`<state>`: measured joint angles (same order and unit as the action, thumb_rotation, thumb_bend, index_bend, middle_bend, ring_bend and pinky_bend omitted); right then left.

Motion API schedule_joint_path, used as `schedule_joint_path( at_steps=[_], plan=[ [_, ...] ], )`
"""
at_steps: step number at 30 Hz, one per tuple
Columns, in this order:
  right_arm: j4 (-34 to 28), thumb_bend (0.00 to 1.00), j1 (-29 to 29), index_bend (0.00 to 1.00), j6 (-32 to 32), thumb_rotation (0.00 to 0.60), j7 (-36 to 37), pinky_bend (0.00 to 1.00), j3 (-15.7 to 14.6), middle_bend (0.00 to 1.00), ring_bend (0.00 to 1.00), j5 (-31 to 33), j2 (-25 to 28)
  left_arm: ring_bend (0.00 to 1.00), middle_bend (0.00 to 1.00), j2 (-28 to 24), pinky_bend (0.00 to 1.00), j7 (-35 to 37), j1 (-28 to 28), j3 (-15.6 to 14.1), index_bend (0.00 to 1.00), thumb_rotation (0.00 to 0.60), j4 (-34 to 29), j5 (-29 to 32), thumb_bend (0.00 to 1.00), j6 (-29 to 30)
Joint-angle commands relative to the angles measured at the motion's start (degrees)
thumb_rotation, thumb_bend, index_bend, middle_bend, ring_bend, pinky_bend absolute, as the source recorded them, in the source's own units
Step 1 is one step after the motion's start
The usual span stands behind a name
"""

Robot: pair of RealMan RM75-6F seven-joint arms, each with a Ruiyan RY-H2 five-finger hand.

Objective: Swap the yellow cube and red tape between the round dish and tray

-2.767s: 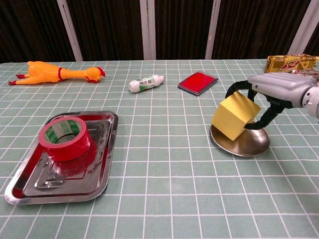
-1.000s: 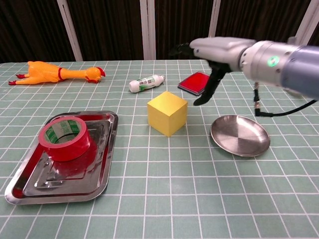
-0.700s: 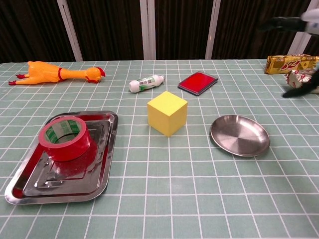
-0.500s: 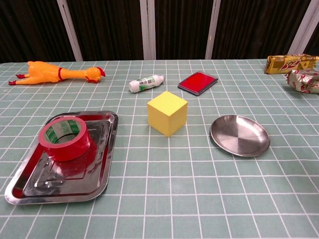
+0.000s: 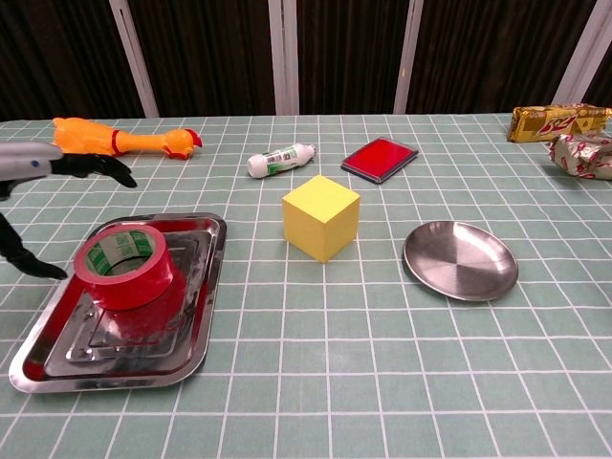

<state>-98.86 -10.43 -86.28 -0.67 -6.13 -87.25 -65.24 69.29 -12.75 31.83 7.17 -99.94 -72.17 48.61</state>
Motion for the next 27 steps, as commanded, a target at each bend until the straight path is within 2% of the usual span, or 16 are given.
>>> schedule_joint_path(
  at_steps=[1,10,13,17,27],
  plan=[
    [0.18,0.05,0.36,0.00,-0.02,0.600,0.64,0.00,0.52,0.00,0.00,0.03,0.15,0.00,0.00,4.68,0.06,-4.62,3.31,0.42,0.13,0.600,2.25,4.38,0.00,-1.92],
    [0.38,0.05,1.26,0.00,0.63,0.600,2.63,0.00,1.69,0.00,0.00,-0.43,0.66,0.00,0.00,10.65,0.07,-7.07,5.53,-1.25,0.13,0.600,7.80,6.12,0.01,-1.96],
    [0.36,0.05,1.55,0.00,0.67,0.600,3.00,0.00,2.11,0.00,0.00,-0.57,0.67,0.00,0.01,11.50,0.11,-7.22,5.74,-1.77,0.14,0.600,9.18,5.00,0.02,-1.15],
    [0.38,0.04,2.00,0.00,0.54,0.600,3.31,0.00,2.73,0.00,0.00,-0.61,0.47,0.01,0.04,11.32,0.15,-6.58,5.83,-2.32,0.15,0.600,9.23,4.28,0.04,-0.77],
    [0.63,0.04,2.26,0.00,2.17,0.600,4.07,0.00,3.63,0.00,0.00,-0.43,0.28,0.03,0.04,10.20,0.15,-7.03,6.00,-3.57,0.15,0.600,9.82,5.40,0.04,-0.72]
  ],
)
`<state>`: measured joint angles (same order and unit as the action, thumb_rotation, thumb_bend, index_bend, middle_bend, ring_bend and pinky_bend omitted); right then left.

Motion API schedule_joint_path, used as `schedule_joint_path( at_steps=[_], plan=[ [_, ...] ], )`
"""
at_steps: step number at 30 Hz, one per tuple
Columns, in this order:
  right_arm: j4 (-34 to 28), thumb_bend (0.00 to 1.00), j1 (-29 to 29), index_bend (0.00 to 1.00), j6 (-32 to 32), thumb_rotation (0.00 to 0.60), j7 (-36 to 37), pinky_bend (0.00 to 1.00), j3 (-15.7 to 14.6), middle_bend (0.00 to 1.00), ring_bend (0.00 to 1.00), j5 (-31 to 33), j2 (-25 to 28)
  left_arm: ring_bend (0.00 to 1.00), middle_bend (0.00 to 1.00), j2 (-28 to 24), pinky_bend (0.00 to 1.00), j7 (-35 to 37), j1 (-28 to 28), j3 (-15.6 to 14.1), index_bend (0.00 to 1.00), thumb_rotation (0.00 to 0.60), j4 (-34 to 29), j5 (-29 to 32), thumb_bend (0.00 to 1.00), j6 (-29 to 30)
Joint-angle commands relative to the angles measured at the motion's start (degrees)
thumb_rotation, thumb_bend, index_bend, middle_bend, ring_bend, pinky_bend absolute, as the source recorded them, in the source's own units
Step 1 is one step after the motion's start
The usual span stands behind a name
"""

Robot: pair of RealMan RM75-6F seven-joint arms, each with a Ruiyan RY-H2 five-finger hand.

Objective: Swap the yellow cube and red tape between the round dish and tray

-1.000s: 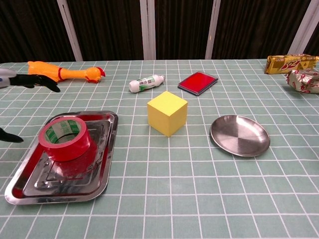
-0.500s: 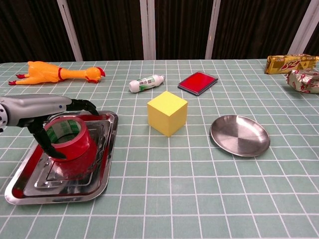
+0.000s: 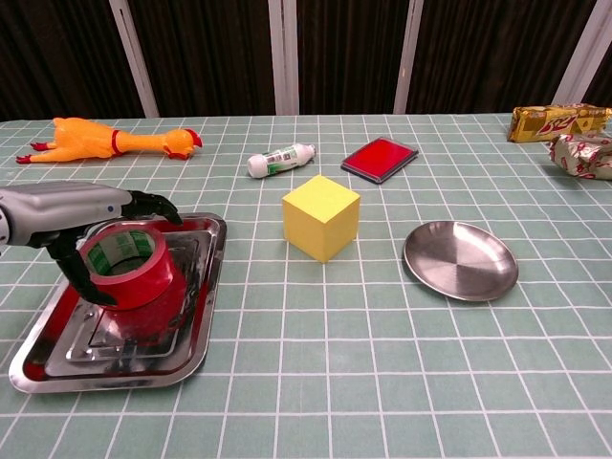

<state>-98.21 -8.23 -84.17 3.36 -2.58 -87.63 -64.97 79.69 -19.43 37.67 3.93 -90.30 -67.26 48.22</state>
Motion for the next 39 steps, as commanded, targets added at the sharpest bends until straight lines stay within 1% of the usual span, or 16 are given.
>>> schedule_joint_path(
  at_steps=[1,5,8,10,12,14,15,18,23,25,27,32,35,39],
  plan=[
    [-0.04,0.05,0.11,0.00,0.11,0.600,0.05,0.00,0.17,0.00,0.00,-0.10,0.01,0.03,0.04,-0.22,0.15,-0.52,0.21,-0.45,0.15,0.600,0.25,0.75,0.04,-0.40],
    [-0.08,0.05,0.26,0.00,0.45,0.600,0.30,0.00,0.46,0.00,0.00,-0.14,0.00,0.03,0.05,0.26,0.15,-0.83,0.47,-0.57,0.15,0.600,0.88,1.01,0.05,-0.11],
    [-0.08,0.05,0.39,0.00,0.67,0.600,0.68,0.00,0.72,0.00,0.00,-0.04,0.11,0.05,0.07,0.67,0.16,0.08,0.64,-0.71,0.17,0.600,1.21,-0.22,0.10,0.11],
    [-0.10,0.05,0.52,0.00,0.56,0.600,0.85,0.00,0.95,0.00,0.00,-0.07,0.13,0.10,0.11,0.62,0.20,0.84,0.80,-0.97,0.20,0.600,1.16,-1.00,0.16,-0.21],
    [-0.16,0.05,0.60,0.00,0.55,0.600,1.23,0.00,1.07,0.00,0.00,-0.18,0.13,0.18,0.18,0.62,0.28,1.45,0.78,-1.11,0.27,0.600,1.34,-1.99,0.25,0.13],
    [-0.06,0.04,0.66,0.00,0.58,0.600,1.75,0.00,1.23,0.00,0.00,-0.20,0.02,0.22,0.22,0.82,0.35,1.62,0.52,-1.31,0.33,0.600,1.97,-3.45,0.31,1.33],
    [0.14,0.05,0.67,0.00,0.56,0.600,1.94,0.00,1.34,0.00,0.00,-0.32,-0.09,0.23,0.24,1.04,0.36,1.56,0.32,-1.51,0.34,0.600,2.50,-4.28,0.31,2.10],
    [0.56,0.04,0.76,0.01,0.57,0.600,2.15,0.00,1.57,0.00,0.00,-0.48,-0.43,0.23,0.27,1.42,0.36,0.85,-0.03,-2.04,0.34,0.600,3.60,-4.83,0.31,2.96],
    [0.76,0.05,0.96,0.01,0.58,0.600,2.63,0.00,1.94,0.00,0.01,-0.50,-0.52,0.23,0.28,0.86,0.36,2.56,-0.01,-1.24,0.35,0.600,2.70,-4.39,0.31,3.11],
    [0.80,0.05,1.07,0.01,0.50,0.600,2.76,0.00,2.14,0.00,0.01,-0.42,-0.60,0.23,0.29,0.44,0.36,5.67,-0.05,-0.55,0.35,0.600,1.52,-6.33,0.31,4.11],
    [0.88,0.04,1.15,0.01,0.53,0.600,2.90,0.00,2.32,0.00,0.01,-0.28,-0.65,0.23,0.30,0.52,0.36,9.06,-0.28,-0.04,0.36,0.600,0.93,-10.14,0.31,6.64],
    [0.99,0.04,1.19,0.01,1.07,0.600,3.04,0.00,2.70,0.00,0.01,0.31,-0.85,0.23,0.30,0.70,0.36,19.12,0.20,-0.42,0.38,0.600,-0.17,-18.88,0.31,10.17],
    [1.01,0.05,1.29,0.01,1.16,0.600,3.01,0.00,2.95,0.00,0.01,0.59,-0.81,0.23,0.31,0.27,0.36,20.63,1.29,-0.35,0.38,0.600,-2.13,-20.87,0.31,9.89],
    [1.14,0.04,1.44,0.01,1.16,0.600,3.50,0.00,3.40,0.00,0.01,1.08,-0.74,0.23,0.30,1.04,0.36,18.13,3.32,0.40,0.38,0.600,-5.32,-21.37,0.31,8.11]
  ],
)
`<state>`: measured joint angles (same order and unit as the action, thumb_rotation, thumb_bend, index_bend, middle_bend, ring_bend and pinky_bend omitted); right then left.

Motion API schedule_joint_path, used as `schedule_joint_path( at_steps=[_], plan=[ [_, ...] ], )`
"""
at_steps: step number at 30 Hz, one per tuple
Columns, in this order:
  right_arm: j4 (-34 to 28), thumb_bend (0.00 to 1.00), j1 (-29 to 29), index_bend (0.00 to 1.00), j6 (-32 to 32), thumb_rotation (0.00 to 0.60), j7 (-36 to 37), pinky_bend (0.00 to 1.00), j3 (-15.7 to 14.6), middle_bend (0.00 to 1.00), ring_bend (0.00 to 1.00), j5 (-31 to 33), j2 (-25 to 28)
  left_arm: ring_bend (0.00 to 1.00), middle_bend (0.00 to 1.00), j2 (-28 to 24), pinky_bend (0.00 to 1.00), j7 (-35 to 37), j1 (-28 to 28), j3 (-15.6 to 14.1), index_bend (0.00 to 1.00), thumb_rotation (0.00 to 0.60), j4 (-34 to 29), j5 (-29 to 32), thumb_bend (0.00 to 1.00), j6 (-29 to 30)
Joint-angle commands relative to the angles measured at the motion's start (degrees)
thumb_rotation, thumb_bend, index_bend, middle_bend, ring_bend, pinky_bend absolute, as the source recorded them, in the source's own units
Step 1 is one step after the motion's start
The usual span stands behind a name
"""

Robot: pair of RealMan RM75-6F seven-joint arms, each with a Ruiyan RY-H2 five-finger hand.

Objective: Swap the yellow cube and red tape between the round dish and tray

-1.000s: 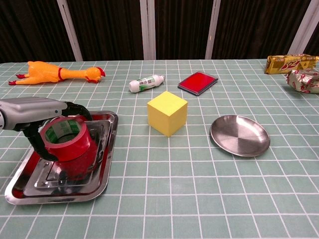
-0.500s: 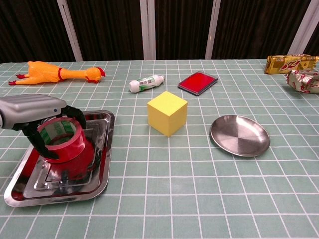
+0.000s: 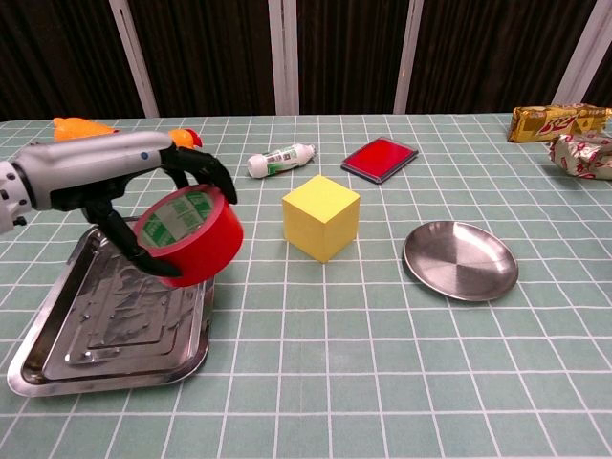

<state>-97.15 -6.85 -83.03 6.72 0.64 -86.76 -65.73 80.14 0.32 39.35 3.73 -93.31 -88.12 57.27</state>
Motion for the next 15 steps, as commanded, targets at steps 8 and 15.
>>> schedule_joint_path(
  at_steps=[8,15],
  plan=[
    [0.19,0.05,0.43,0.01,-0.05,0.600,1.58,0.00,0.57,0.00,0.01,0.34,0.63,0.23,0.30,6.25,0.36,-11.70,5.69,2.60,0.37,0.600,-3.39,6.21,0.31,-7.19],
    [0.85,0.05,0.48,0.01,0.34,0.600,4.26,0.00,0.87,0.00,0.01,0.38,1.14,0.04,0.09,11.16,0.17,-17.22,8.06,2.82,0.31,0.600,-0.58,12.91,0.16,-11.03]
  ],
)
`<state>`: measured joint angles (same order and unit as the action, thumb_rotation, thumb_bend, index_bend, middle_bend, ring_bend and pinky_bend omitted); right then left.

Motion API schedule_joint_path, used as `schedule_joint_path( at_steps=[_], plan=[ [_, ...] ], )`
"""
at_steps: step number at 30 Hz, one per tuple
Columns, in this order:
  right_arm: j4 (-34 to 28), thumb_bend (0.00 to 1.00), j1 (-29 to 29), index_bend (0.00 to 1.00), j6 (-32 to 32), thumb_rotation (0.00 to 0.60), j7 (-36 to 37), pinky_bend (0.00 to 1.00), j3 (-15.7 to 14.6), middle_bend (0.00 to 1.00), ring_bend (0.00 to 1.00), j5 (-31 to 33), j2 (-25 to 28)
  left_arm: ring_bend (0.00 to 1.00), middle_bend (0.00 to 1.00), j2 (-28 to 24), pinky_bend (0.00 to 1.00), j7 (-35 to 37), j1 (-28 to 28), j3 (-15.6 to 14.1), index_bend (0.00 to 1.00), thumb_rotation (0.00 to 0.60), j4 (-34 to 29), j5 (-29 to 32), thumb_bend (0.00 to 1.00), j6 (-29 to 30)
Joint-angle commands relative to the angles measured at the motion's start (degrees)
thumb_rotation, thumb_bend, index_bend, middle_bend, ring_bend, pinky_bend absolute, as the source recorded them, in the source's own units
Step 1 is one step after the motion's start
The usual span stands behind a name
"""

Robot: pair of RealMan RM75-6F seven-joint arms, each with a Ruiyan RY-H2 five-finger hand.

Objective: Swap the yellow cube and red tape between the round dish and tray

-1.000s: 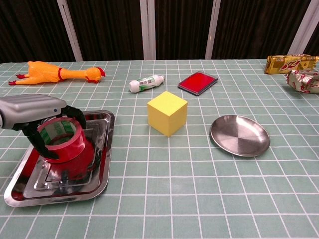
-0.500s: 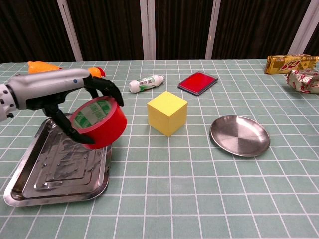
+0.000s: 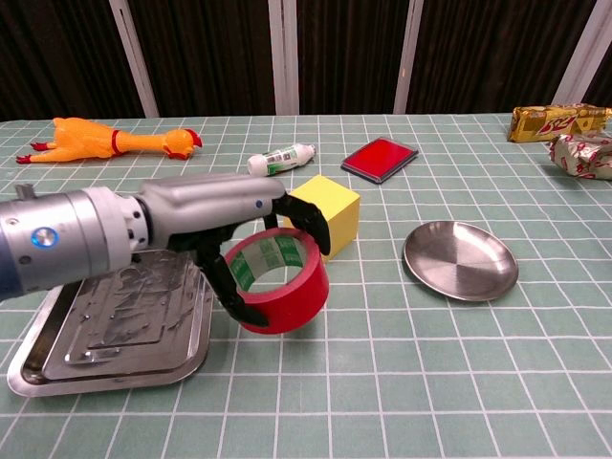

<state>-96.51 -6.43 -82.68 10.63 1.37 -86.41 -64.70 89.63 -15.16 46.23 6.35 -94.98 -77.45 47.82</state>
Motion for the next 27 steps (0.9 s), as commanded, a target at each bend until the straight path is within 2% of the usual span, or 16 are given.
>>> schedule_joint_path(
  at_steps=[1,4,7,17,21,27],
  plan=[
    [0.27,0.05,0.13,0.01,-0.06,0.600,0.75,0.00,0.21,0.00,0.01,0.06,0.22,0.01,0.05,2.00,0.11,-2.31,1.47,0.12,0.29,0.600,1.22,3.30,0.12,-2.14],
    [0.43,0.04,0.21,0.01,0.03,0.600,1.36,0.00,0.32,0.00,0.01,0.16,0.40,0.00,0.00,1.54,0.03,-2.93,2.40,0.03,0.26,0.600,0.24,5.96,0.04,-4.29],
    [0.68,0.04,0.20,0.01,0.31,0.600,1.49,0.00,0.45,0.00,0.01,0.44,0.35,0.00,0.00,0.75,0.01,-2.32,2.71,0.57,0.24,0.600,-1.35,6.15,0.01,-4.00],
    [0.78,0.05,0.27,0.01,0.83,0.600,0.58,0.00,1.04,0.00,0.02,1.54,-0.19,0.00,0.00,-6.48,0.02,4.75,-0.20,2.49,0.24,0.600,-9.48,-3.93,0.02,5.37],
    [0.87,0.05,0.31,0.01,0.99,0.600,-0.16,0.00,1.21,0.00,0.02,1.99,-0.36,0.00,0.00,-7.35,0.02,6.31,0.07,4.40,0.24,0.600,-8.36,-3.69,0.01,6.54],
    [1.69,0.04,-0.02,0.01,2.11,0.600,-1.50,0.00,1.88,0.00,0.02,3.73,-1.14,0.00,0.00,-5.31,0.01,4.04,5.71,8.65,0.24,0.600,-0.61,4.76,0.01,-0.09]
  ],
)
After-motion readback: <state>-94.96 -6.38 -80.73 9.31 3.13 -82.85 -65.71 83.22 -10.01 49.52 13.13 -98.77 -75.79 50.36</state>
